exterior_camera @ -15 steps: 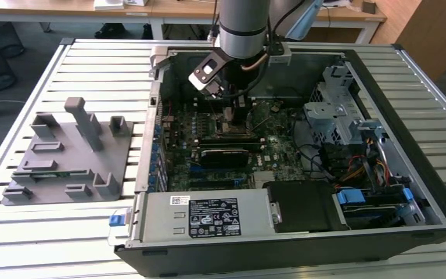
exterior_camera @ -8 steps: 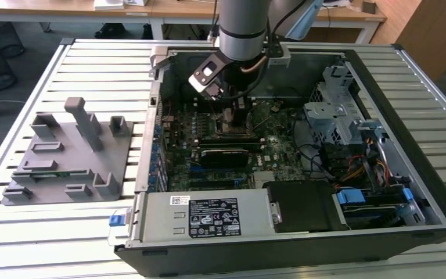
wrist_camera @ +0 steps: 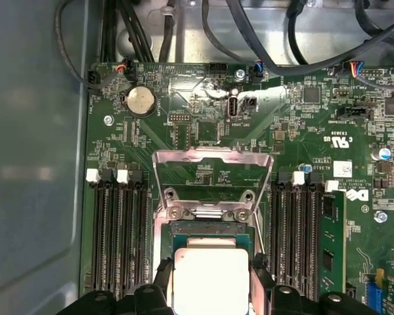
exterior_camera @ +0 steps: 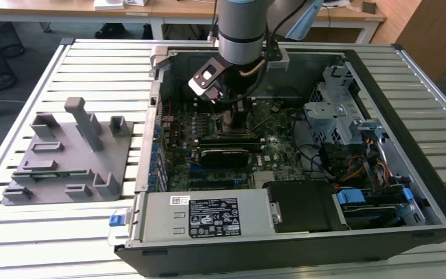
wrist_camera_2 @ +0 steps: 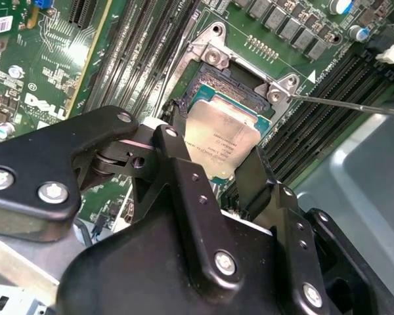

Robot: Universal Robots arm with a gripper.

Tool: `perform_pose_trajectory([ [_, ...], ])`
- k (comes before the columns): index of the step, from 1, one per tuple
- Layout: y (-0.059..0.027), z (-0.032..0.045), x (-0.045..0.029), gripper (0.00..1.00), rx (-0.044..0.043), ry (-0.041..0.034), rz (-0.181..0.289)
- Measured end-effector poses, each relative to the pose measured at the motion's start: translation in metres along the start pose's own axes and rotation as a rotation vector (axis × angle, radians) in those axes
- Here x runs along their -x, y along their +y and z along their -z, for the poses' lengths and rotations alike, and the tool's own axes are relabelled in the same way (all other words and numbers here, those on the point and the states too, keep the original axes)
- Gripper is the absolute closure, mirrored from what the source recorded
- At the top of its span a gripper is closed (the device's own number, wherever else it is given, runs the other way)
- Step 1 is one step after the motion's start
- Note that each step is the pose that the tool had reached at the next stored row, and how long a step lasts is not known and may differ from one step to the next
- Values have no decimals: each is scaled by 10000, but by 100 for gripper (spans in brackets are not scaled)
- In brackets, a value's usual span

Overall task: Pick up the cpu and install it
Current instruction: 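Place the cpu into insertion slot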

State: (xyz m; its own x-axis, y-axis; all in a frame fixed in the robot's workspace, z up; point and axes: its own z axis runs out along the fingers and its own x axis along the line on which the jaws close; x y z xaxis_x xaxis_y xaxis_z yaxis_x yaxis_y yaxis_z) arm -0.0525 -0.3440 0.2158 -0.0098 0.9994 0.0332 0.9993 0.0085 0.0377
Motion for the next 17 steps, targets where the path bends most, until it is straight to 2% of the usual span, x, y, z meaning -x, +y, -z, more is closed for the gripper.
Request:
perform_pose_trajectory([
  [17,-5,-110,-10,46,0,2,-2],
])
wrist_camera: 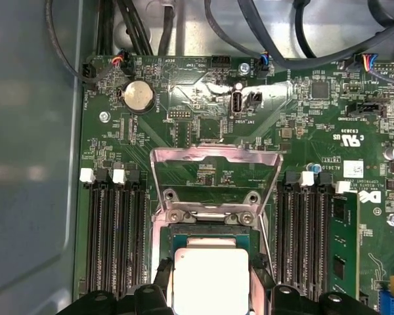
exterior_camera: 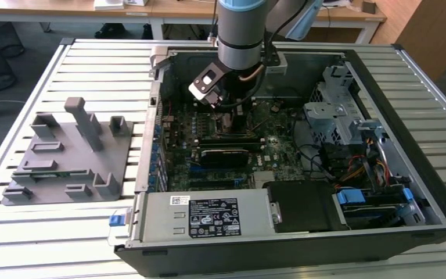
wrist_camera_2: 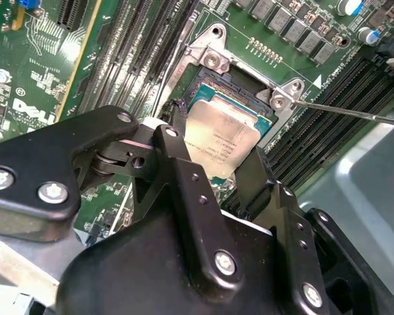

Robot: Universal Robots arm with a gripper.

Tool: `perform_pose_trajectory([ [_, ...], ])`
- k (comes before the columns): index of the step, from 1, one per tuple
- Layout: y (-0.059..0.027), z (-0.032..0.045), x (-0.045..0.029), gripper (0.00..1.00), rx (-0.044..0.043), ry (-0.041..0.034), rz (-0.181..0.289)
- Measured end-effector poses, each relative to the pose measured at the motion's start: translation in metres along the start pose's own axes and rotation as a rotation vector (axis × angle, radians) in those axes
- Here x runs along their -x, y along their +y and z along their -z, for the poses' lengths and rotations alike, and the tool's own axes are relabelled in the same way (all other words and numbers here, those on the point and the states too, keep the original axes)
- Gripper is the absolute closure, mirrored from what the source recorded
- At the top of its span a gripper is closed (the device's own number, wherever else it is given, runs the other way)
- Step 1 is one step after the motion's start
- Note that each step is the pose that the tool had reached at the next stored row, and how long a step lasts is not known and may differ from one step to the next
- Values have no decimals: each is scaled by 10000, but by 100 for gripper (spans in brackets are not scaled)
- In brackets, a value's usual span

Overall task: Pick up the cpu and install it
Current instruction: 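Place the cpu into insertion slot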

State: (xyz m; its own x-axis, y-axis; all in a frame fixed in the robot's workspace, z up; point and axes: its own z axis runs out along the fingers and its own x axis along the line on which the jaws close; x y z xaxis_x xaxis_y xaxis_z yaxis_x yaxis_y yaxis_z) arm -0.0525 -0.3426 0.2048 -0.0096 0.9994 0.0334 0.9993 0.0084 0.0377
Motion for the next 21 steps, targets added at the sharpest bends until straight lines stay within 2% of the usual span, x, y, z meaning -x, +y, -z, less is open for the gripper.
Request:
perform_pose_trajectory([
  [16,-7,-118,1,46,3,15,-81],
  [21,-10,-126,1,46,2,13,-81],
])
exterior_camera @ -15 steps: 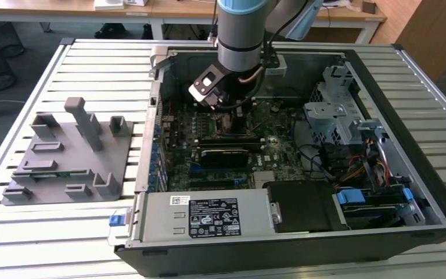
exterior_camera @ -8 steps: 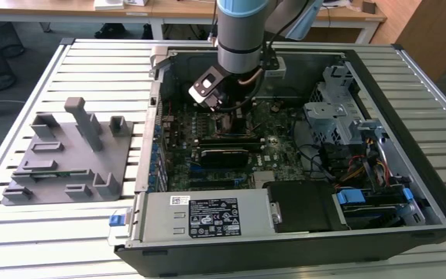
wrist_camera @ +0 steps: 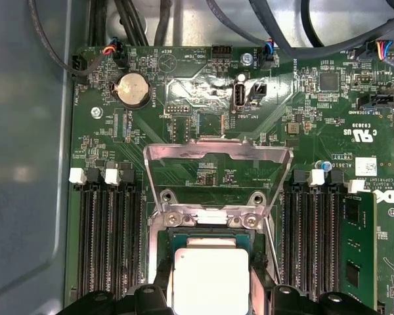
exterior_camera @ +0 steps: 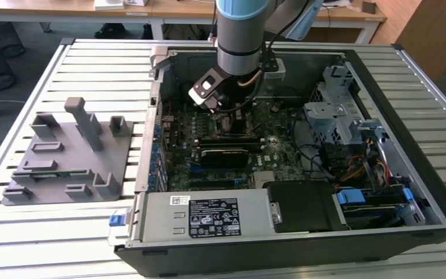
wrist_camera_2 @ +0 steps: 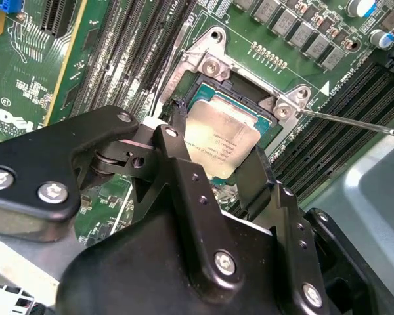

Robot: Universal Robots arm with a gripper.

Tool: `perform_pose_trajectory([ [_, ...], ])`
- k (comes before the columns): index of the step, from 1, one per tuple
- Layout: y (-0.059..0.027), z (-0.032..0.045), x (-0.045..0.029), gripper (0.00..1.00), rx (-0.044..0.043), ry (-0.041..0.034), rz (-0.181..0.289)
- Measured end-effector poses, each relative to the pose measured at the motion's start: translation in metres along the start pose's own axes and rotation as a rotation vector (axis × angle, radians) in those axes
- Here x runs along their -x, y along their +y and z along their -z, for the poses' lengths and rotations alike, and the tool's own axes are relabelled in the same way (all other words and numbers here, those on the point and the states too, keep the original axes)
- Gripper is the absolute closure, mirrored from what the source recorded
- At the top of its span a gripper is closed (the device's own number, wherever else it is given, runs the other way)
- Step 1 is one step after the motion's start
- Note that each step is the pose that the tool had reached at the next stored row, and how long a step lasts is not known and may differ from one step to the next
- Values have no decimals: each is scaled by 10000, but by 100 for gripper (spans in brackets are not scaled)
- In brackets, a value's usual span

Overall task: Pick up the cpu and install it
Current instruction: 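Place the cpu into insertion slot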

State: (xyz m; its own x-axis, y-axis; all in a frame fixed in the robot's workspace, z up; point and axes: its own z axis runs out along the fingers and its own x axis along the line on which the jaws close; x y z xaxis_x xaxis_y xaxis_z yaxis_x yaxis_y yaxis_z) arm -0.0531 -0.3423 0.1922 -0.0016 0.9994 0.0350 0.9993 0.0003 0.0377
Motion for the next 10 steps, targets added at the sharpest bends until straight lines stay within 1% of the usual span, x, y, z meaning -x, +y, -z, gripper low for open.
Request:
perform_pose_trajectory([
  [10,-1,-7,0,45,2,4,-1],
])
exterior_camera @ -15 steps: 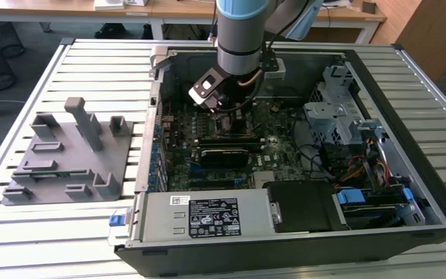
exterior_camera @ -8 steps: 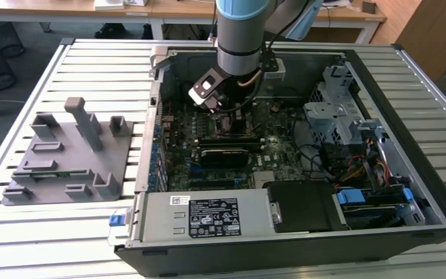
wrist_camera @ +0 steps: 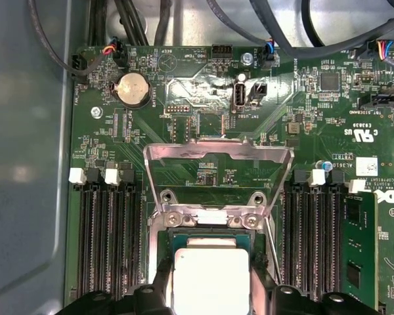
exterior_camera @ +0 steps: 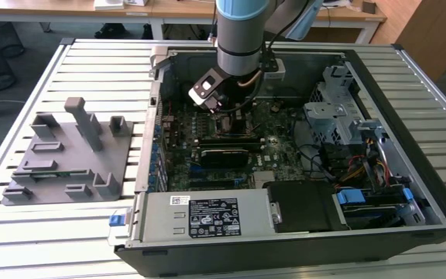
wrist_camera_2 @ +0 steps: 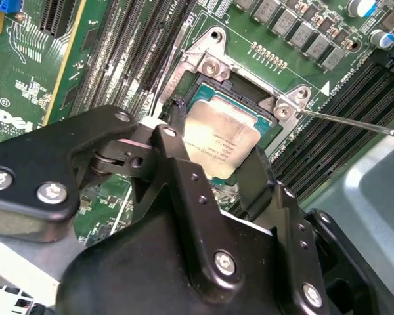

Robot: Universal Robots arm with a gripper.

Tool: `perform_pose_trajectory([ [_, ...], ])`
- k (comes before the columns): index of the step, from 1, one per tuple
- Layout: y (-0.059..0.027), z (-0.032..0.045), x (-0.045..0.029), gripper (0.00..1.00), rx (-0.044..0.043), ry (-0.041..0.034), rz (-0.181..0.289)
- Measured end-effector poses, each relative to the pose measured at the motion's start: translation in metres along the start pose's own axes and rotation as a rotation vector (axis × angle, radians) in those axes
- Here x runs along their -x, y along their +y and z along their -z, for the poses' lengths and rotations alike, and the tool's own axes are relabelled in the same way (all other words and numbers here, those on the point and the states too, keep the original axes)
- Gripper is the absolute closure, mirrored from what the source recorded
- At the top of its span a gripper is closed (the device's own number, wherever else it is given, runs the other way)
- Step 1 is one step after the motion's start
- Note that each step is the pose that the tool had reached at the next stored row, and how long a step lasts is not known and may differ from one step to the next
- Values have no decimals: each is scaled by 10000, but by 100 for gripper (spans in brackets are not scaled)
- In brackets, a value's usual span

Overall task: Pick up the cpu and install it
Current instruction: 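Place the cpu into insertion slot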

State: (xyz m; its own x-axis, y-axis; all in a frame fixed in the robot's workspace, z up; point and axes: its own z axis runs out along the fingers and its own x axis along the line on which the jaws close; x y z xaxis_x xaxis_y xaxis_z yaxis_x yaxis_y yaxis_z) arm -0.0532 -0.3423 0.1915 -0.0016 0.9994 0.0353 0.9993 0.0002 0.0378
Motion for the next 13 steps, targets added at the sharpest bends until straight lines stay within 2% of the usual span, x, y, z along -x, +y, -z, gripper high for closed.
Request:
perform_pose_trajectory([
  [1,0,-1,0,45,-1,-3,0],
  [2,0,-2,0,39,-2,-4,0],
  [13,0,8,-20,40,-2,-2,-1],
])
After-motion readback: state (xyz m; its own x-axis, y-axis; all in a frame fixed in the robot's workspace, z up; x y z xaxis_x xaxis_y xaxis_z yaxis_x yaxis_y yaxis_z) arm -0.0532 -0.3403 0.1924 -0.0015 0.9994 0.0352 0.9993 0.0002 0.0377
